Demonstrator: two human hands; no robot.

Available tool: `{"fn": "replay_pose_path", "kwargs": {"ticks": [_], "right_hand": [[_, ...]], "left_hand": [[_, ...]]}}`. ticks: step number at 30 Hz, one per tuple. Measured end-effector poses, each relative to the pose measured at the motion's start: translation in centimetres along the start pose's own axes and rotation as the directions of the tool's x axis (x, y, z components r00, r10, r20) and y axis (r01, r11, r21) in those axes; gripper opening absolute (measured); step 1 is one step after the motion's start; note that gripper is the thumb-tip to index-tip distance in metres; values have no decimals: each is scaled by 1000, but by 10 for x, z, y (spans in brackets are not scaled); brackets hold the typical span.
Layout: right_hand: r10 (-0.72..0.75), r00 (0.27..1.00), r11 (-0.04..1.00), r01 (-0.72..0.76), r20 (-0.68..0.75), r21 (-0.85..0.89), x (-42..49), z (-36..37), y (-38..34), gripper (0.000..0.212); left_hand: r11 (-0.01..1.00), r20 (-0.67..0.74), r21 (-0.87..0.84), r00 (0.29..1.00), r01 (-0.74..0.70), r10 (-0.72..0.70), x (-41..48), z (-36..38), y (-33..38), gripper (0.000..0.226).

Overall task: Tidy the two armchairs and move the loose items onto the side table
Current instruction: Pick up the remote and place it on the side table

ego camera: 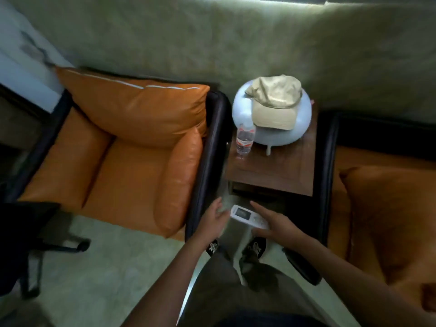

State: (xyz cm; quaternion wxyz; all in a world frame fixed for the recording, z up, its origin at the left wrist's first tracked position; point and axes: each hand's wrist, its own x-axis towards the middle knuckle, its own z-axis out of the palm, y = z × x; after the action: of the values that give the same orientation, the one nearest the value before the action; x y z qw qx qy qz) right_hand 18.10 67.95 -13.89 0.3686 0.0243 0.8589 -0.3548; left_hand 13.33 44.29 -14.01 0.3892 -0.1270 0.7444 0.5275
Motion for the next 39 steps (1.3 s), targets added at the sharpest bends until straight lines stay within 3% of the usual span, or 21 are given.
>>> {"fn": "replay_pose_path", "kwargs": {"ticks": [2,4,7,13,17,20,24,27,31,34,39], "right_hand": [[15,999,1000,-15,-44,9,5,-8,-11,85],[18,996,999,-15,-89,32,13,-12,-16,85],[12,990,1000,-12,-140,3,33,-12,-17,84],[-3,957,1000,-4,-290,-26,73,-7,-7,79],[126,890,983,-51,-437,178,91,-2,10,68],[288,816,907,-66,-500,415,101,-8,23,56],[402,802,724,16,-441,690,121,-18,34,39],[460,793,614,39,-398,788,140,-22,38,38],[515,763,562,44,-391,826,159,-27,41,43],[535,746,574,25,-398,818,168,-30,43,45],[565,726,595,-31,-391,803,176,-34,50,48]], "left_hand": [[999,71,-41,997,19,-16,23,-3,7,71],[995,135,-90,991,31,-18,41,-7,13,59],[989,167,-139,986,52,-29,66,-10,28,39],[965,209,-249,978,83,-30,106,-22,43,36],[959,155,-278,988,55,-11,138,-23,46,38],[942,95,-333,995,33,-1,161,-23,50,41],[926,31,-376,999,32,-22,182,-22,48,38],[914,15,-403,999,43,-41,193,-20,46,40],[961,-54,-274,999,-21,6,205,-15,41,46],[991,-143,-105,988,-80,65,215,-9,31,50],[991,-238,36,963,-125,130,227,3,30,48]]}}
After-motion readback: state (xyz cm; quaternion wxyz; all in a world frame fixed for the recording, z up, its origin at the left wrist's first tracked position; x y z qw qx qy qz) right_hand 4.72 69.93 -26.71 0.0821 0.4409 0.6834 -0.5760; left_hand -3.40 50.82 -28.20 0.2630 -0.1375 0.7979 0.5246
